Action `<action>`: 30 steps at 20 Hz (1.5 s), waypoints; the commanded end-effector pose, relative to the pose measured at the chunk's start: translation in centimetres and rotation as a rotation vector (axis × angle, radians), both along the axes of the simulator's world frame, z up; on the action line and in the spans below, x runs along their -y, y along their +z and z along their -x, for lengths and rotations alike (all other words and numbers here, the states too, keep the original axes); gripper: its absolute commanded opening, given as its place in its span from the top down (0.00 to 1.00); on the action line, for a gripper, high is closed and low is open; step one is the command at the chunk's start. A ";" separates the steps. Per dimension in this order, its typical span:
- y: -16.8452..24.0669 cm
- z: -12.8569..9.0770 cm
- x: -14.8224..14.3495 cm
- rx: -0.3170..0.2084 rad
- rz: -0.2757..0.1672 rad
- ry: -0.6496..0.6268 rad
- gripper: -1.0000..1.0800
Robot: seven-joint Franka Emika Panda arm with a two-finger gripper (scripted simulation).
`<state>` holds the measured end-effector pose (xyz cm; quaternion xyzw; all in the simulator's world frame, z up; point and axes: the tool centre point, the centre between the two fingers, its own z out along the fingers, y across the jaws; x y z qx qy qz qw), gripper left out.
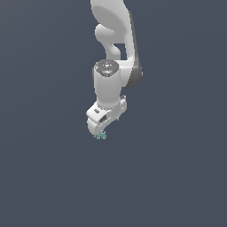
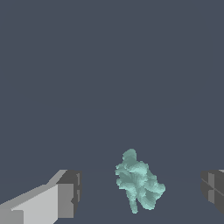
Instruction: Pick up the object and move it to a goal position.
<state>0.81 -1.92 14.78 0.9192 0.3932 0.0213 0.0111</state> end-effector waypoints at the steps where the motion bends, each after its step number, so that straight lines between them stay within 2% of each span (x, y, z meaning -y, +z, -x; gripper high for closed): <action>1: -0.5 0.2 0.6 -0.006 0.004 0.064 0.04; 19: -3.9 1.7 4.3 -0.040 0.014 0.504 0.04; 30: -4.9 2.1 5.3 -0.047 0.012 0.639 0.04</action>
